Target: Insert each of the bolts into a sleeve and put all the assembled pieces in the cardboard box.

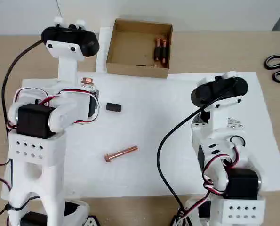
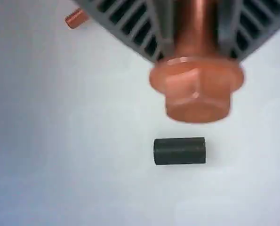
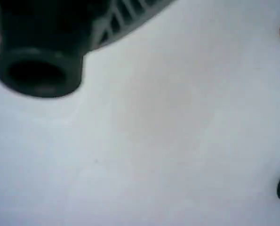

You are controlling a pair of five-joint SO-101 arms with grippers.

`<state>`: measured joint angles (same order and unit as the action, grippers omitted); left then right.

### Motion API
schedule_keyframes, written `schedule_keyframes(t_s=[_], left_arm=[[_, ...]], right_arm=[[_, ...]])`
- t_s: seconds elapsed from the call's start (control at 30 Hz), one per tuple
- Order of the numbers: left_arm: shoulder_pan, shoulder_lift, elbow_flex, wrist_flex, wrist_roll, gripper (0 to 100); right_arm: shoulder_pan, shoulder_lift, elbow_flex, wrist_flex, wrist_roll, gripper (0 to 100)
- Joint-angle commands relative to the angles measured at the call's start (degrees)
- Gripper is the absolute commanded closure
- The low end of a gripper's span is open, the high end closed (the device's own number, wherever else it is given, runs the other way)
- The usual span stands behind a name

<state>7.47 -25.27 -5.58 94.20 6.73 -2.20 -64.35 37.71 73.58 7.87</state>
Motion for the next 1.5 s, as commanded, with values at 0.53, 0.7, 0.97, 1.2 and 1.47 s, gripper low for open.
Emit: schedule_keyframes(t_s=[0.53,0.7,0.97,1.2,1.47], left_arm=[[12.4,-2.29,-0.13,-14.51,15.3,99],[15.47,-2.37,-0.13,-18.37,18.73,99],[16.09,-2.37,3.47,-27.08,27.34,99],[16.79,-2.37,9.19,-29.98,31.21,99],[17.05,-5.89,17.45,-40.0,31.03,99]], right_arm=[[-16.75,-1.01,1.32,-8.75,-0.62,99.5],[-16.75,-5.58,7.12,-12.97,-0.7,99.5],[-16.75,-23.96,25.41,-23.69,-7.74,99.5],[-16.75,-33.71,37.98,-25.63,-8.44,99.5],[-18.77,-39.52,44.75,-25.54,-8.44,99.5]])
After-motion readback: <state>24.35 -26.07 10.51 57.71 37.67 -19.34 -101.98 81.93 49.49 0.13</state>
